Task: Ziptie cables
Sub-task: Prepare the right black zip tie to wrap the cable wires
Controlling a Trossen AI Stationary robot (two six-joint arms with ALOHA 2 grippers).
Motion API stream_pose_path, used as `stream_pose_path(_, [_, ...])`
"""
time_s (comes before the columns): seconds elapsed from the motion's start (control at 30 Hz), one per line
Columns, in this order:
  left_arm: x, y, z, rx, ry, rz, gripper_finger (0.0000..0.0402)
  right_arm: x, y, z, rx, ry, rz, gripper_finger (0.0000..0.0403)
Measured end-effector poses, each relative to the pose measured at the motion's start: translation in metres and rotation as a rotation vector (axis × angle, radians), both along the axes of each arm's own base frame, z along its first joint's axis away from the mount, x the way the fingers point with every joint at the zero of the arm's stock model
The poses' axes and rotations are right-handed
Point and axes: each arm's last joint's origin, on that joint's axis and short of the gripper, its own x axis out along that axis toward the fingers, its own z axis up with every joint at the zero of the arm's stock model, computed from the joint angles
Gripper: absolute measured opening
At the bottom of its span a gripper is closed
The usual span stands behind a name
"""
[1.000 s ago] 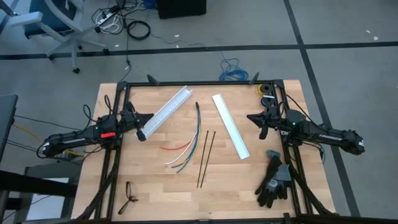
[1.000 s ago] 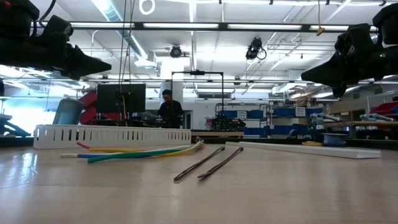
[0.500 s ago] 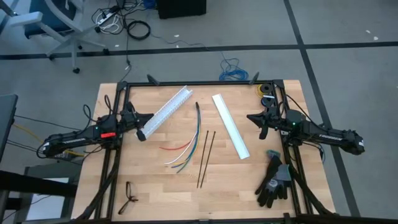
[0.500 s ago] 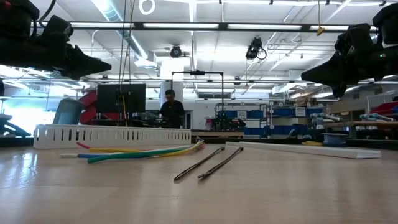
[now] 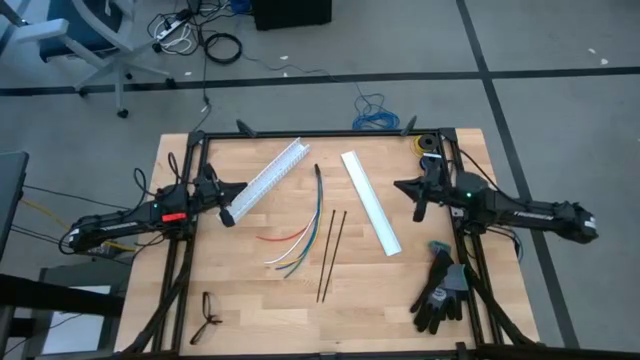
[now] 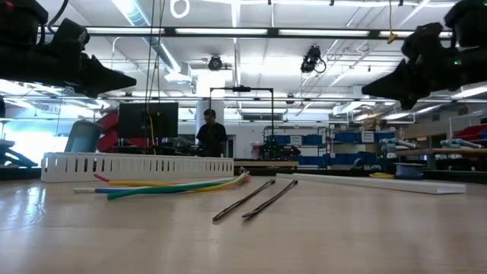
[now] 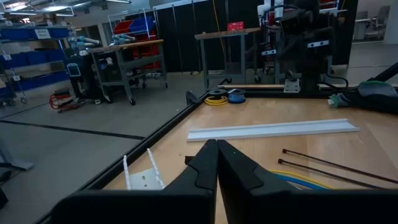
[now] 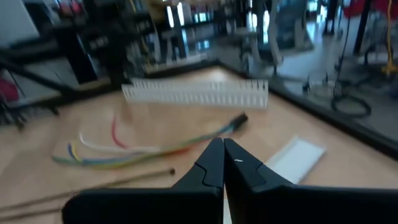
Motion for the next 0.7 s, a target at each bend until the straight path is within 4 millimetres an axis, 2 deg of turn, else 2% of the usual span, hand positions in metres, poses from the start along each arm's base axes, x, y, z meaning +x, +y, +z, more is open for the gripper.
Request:
stream_pose_path(0.2, [0.000,0.000,0.000,0.000,0.000,0.000,0.0019,0.026,-0.007,0.009,0.066,0.152,-0.002,0.0000])
stream_pose_path(0.53, [0.000,0.000,0.000,0.000,0.000,0.000,0.0019,0.090,-0.023,0.021,0.257,0.400,0.000,0.0000])
stream_pose_path(0.7, [0.000,0.000,0.000,0.000,0.000,0.000,0.0019,0.119,-0.023,0.025,0.333,0.561,-0.018,0.0000])
